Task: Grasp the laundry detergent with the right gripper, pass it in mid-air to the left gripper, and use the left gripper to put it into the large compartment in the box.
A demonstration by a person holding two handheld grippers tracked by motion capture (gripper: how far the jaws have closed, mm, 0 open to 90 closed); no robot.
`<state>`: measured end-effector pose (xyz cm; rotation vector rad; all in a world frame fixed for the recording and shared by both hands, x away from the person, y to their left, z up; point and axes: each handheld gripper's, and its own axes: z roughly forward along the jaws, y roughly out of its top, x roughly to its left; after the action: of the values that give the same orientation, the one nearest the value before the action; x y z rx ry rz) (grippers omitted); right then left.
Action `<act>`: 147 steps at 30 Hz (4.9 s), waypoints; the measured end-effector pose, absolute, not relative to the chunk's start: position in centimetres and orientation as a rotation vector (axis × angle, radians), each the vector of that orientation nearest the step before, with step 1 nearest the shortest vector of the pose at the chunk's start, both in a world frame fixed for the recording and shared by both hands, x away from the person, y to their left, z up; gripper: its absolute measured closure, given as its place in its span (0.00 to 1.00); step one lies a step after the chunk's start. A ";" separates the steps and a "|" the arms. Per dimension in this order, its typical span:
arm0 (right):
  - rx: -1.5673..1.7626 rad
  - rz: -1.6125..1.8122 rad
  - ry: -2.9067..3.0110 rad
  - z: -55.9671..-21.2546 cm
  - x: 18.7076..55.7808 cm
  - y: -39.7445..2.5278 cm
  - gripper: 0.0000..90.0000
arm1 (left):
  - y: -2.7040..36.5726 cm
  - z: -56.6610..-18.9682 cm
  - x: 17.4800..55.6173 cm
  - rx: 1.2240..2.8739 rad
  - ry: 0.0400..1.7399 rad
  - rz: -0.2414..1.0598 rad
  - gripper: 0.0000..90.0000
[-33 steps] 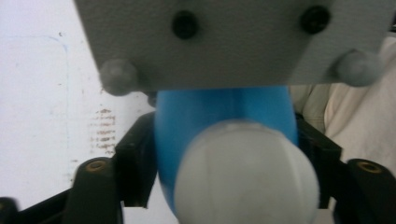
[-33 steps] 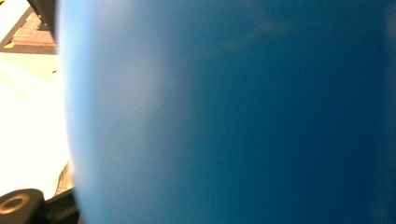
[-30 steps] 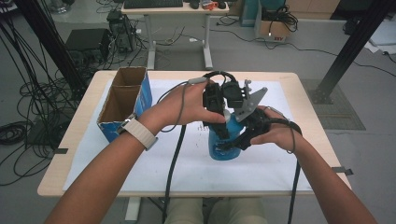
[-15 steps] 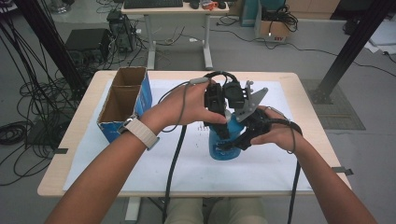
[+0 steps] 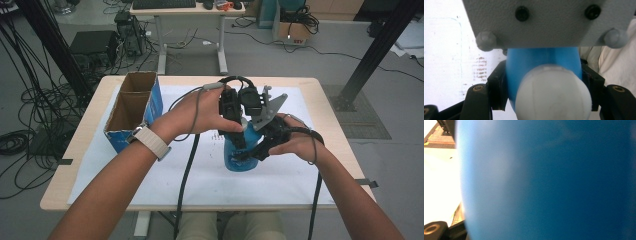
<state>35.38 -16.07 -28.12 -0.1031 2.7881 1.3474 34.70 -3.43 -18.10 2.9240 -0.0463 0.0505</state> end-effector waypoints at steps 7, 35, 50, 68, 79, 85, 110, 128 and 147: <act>-0.094 1.334 2.793 -28.1 35.3 -16.1 0.48 | -3.5 -18.1 34.7 2.929 -0.052 0.058 0.42; -0.070 1.327 2.802 -27.9 34.9 -16.3 0.48 | -3.7 -17.9 34.5 2.938 -0.063 0.052 0.42; -0.047 1.323 2.820 -27.8 34.8 -16.4 0.48 | -3.9 -17.8 34.4 2.948 -0.063 0.064 0.42; -0.043 1.324 2.809 -27.6 34.7 -16.3 0.48 | -3.8 -17.7 34.3 2.937 -0.070 0.069 0.42; -0.047 1.315 2.805 -27.8 34.8 -16.3 0.48 | -3.8 -17.8 34.4 2.944 -0.061 0.069 0.42; -0.021 1.311 2.824 -27.8 34.7 -16.3 0.48 | -3.8 -18.0 34.3 2.924 -0.023 0.067 0.42; -0.028 1.318 2.821 -27.7 34.9 -16.4 0.48 | -3.9 -17.8 34.7 2.946 -0.070 0.062 0.42; -0.046 1.336 2.797 -27.7 35.0 -16.2 0.48 | -3.9 -17.4 34.6 2.959 -0.072 0.067 0.42; 0.278 1.287 2.934 -28.9 34.5 -19.9 0.09 | -2.9 -17.9 34.9 3.018 0.004 0.076 0.42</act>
<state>34.54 -19.85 -28.90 0.2776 2.9342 1.2871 34.94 -2.94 -17.89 3.0183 0.0044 0.0759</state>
